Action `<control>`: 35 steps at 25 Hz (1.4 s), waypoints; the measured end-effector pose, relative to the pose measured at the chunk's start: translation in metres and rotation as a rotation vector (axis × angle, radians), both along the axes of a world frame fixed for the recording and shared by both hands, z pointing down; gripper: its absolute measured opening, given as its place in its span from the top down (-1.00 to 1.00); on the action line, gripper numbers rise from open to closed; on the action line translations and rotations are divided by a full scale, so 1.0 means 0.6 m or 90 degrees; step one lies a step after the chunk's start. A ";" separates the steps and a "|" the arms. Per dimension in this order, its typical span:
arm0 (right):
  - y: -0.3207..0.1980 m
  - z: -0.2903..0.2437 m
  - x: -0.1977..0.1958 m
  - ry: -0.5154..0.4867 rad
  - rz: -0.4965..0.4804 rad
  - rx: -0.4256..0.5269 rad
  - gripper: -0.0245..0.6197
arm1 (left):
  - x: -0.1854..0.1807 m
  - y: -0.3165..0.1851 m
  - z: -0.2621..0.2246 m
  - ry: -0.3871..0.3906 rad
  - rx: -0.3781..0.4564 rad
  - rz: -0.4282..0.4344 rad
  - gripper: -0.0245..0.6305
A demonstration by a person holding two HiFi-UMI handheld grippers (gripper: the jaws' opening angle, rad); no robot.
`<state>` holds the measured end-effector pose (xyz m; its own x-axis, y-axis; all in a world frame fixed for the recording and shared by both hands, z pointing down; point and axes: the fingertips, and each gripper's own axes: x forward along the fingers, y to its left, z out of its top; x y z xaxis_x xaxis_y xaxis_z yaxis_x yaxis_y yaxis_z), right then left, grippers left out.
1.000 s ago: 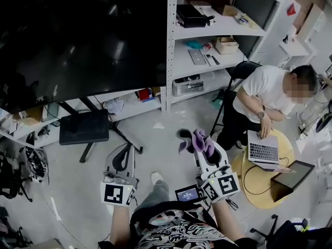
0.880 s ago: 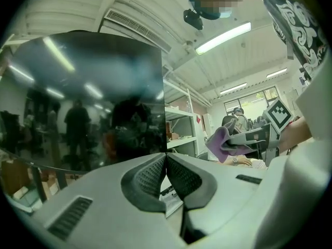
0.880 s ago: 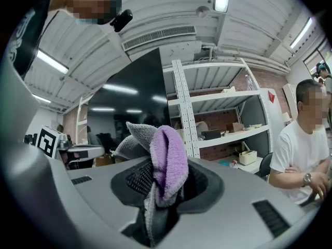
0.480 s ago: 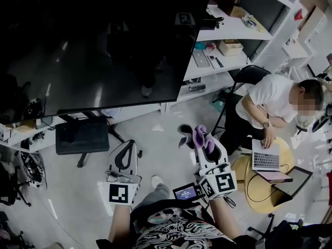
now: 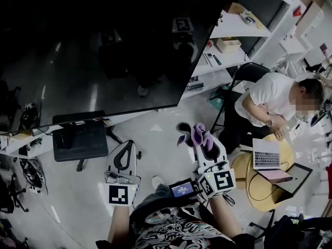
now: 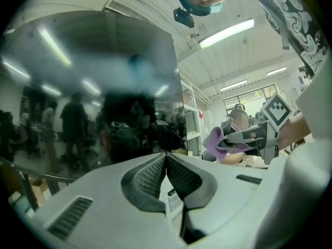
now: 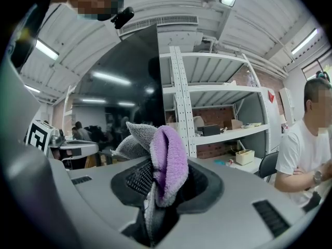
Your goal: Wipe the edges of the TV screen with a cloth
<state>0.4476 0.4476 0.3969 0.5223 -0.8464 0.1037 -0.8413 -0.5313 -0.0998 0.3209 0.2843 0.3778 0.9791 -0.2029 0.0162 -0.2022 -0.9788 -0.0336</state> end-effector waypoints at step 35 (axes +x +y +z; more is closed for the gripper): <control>-0.135 0.065 0.121 0.060 -0.133 -0.062 0.49 | 0.061 -0.057 0.031 -0.082 0.078 -0.146 0.87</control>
<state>0.5200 0.3663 0.4360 0.3477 -0.9257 0.1491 -0.9373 -0.3475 0.0279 0.3576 0.2502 0.3962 0.8986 -0.4273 0.0997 -0.4047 -0.8949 -0.1880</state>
